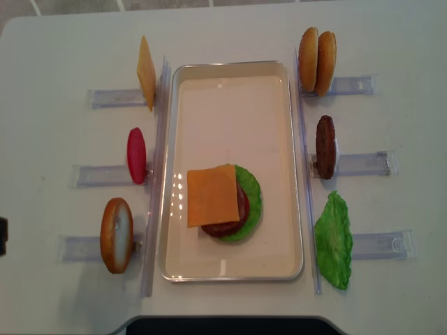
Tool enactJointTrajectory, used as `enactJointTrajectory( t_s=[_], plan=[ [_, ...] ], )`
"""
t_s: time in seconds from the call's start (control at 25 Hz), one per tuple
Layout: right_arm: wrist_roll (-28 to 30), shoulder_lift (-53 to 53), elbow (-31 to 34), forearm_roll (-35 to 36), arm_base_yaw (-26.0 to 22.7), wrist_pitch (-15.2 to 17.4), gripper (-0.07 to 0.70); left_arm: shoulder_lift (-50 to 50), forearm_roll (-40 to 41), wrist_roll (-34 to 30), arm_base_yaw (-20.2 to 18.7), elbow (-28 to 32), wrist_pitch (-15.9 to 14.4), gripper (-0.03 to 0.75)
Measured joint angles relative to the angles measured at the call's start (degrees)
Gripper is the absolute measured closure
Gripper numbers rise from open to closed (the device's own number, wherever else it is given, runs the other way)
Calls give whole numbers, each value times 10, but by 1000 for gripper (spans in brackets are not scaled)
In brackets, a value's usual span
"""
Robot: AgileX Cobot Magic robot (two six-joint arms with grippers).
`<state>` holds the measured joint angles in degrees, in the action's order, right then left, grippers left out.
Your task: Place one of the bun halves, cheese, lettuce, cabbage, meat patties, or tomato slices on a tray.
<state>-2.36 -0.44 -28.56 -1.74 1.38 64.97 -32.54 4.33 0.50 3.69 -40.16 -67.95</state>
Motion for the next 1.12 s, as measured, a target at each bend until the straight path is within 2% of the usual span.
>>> enactJointTrajectory(
  t_s=[0.08,0.32,0.52,1.12],
  plan=[
    [0,0,0,0,0,0,346,64,0,0,0,38,15,393],
    [0,0,0,0,0,0,346,218,0,0,0,120,34,437],
    [0,0,0,0,0,0,346,317,0,0,0,128,43,443],
    [0,0,0,0,0,0,346,334,0,0,0,131,43,485]
  ],
)
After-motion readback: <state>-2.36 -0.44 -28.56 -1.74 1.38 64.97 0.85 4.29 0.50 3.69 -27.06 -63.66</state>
